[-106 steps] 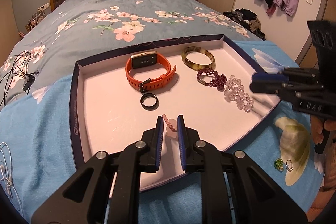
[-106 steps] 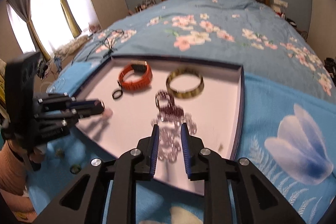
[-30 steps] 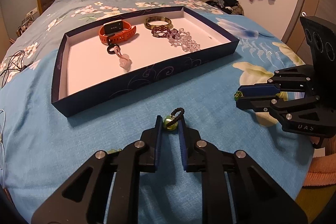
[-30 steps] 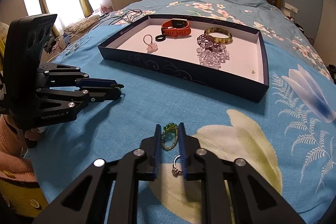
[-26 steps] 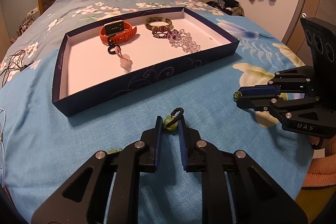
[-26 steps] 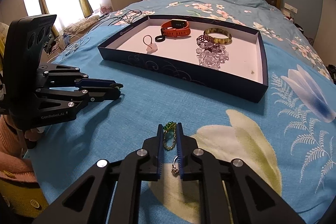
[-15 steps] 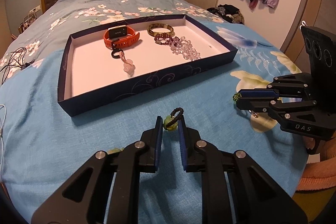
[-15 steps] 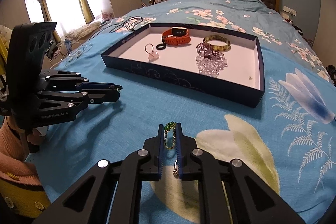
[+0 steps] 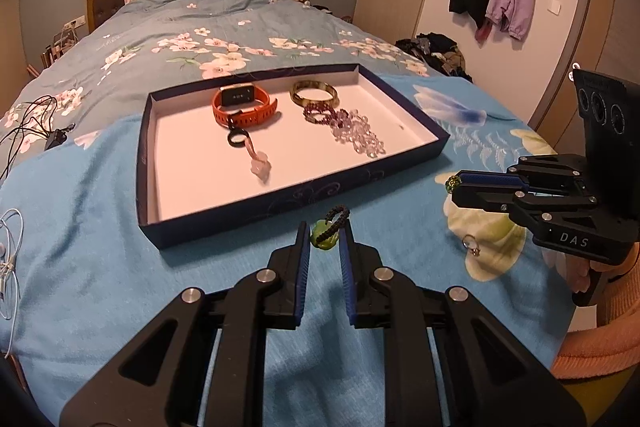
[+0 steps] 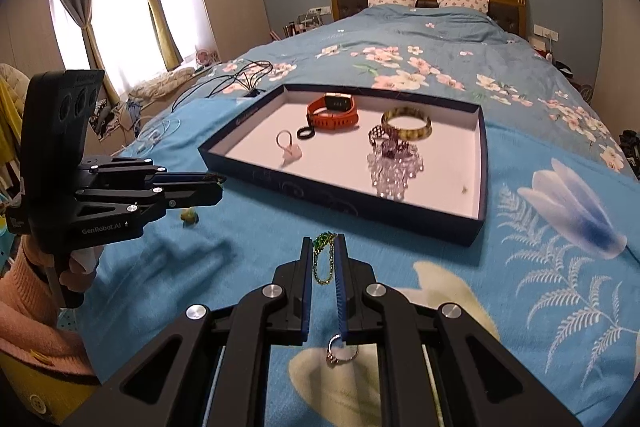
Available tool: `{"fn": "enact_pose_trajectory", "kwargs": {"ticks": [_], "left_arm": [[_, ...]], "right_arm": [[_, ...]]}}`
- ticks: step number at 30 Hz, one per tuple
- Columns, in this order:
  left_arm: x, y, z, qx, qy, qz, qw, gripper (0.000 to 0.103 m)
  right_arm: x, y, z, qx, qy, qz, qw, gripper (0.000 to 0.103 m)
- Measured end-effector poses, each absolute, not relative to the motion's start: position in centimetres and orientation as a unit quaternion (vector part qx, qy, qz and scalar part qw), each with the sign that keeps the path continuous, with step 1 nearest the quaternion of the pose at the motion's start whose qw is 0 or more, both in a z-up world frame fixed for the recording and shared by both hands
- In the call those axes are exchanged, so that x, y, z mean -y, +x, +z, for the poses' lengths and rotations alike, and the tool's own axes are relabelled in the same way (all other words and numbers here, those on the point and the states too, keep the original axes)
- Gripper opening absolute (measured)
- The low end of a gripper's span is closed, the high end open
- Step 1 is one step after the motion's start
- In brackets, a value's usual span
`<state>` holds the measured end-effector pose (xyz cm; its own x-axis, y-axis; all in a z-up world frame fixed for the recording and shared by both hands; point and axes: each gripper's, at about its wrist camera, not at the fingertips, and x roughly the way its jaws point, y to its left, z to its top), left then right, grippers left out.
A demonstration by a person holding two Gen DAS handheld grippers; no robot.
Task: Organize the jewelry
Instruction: 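Carry the hair tie and green ring into the box and open both tools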
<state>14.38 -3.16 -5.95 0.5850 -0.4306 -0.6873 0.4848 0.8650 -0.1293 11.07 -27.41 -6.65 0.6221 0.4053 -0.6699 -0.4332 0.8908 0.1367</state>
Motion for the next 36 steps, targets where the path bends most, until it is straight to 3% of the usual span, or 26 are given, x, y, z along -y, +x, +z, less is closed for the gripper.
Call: {"fn": "enact_pose_trajectory", "kwargs": {"ticks": [36], "left_arm": [[4.0, 19.5, -4.5, -0.364, 0.031, -0.235, 0.900, 0.015]], "right_arm": [[27.2, 17.9, -4.3, -0.340, -0.023, 0.221, 0.914, 0.009]]}}
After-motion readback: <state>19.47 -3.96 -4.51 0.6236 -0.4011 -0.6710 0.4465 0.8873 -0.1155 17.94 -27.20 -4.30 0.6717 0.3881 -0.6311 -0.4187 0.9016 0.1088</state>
